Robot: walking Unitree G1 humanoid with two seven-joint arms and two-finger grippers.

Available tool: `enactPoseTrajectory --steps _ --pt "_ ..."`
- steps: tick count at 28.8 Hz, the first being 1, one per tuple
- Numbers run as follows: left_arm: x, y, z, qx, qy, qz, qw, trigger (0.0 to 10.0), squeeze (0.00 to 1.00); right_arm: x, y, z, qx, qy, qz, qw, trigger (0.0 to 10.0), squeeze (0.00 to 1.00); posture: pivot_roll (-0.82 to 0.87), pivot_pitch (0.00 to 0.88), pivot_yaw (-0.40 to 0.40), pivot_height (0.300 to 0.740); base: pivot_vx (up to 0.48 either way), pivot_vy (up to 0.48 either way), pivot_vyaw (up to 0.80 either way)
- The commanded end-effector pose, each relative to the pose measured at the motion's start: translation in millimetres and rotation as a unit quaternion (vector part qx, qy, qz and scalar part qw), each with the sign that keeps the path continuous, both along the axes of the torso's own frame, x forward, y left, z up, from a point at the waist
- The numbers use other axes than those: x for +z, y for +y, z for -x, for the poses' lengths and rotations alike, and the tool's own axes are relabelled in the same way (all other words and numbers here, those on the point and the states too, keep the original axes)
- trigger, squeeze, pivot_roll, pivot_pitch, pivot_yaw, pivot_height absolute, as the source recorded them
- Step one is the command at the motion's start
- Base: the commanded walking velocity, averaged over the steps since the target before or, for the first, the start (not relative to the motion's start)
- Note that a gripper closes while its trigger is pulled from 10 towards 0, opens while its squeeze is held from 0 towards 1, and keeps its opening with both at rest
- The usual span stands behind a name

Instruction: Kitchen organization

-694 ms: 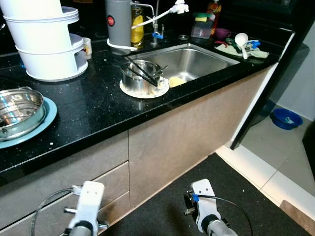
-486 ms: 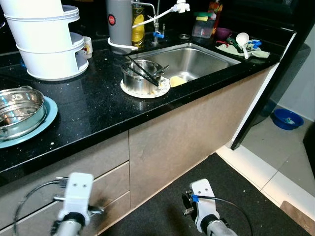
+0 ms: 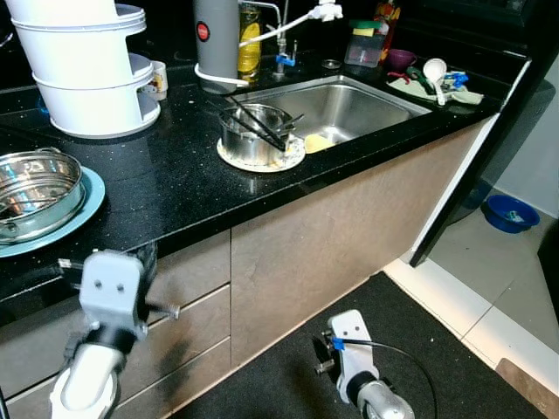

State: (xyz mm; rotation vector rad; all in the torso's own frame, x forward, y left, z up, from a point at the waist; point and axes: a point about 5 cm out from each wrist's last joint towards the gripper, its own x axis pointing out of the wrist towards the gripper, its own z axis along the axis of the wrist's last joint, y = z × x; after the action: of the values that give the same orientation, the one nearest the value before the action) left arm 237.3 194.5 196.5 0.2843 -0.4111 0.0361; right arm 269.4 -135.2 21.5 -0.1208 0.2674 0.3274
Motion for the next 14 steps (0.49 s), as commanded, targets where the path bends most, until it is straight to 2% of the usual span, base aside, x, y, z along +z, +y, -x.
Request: enactPoseTrajectory --steps 1,2,6,12,13,14 --pt "13.7 15.3 4.3 0.074 -0.046 -0.065 0.994 10.0 0.53 -3.8 -2.3 2.2 -0.006 0.006 -0.005 1.0 10.0 0.0 0.01 0.13 -0.071 0.74 0.0 0.0 0.0" --pt "19.3 20.7 6.9 0.097 -0.066 -0.081 0.99 10.0 1.0 -3.9 -3.5 2.2 -0.008 0.006 -0.007 1.0 10.0 0.0 0.01 0.128 -0.07 0.74 0.0 0.0 0.0" --pt "28.0 30.1 10.6 0.121 -0.089 -0.092 0.984 10.0 1.0 -4.9 -5.4 2.6 -0.011 0.006 -0.007 1.0 10.0 0.0 0.01 0.129 -0.071 0.74 0.0 0.0 0.0" --pt "35.2 34.4 10.9 0.143 -0.106 -0.11 0.978 10.0 1.0 -5.1 -5.5 2.4 -0.01 0.006 -0.007 1.0 10.0 0.0 0.01 0.134 -0.073 0.74 0.0 0.0 0.0" --pt "40.3 38.7 10.2 0.176 -0.114 -0.141 0.968 10.0 1.0 -4.3 -4.8 1.4 -0.009 0.005 -0.007 1.0 10.0 0.0 0.01 0.135 -0.074 0.74 0.0 0.0 0.0" --pt "42.3 40.3 10.0 0.189 -0.117 -0.152 0.963 10.0 1.0 -3.9 -4.6 1.0 -0.009 0.005 -0.008 1.0 10.0 0.0 0.01 0.135 -0.074 0.74 0.0 0.0 0.0"
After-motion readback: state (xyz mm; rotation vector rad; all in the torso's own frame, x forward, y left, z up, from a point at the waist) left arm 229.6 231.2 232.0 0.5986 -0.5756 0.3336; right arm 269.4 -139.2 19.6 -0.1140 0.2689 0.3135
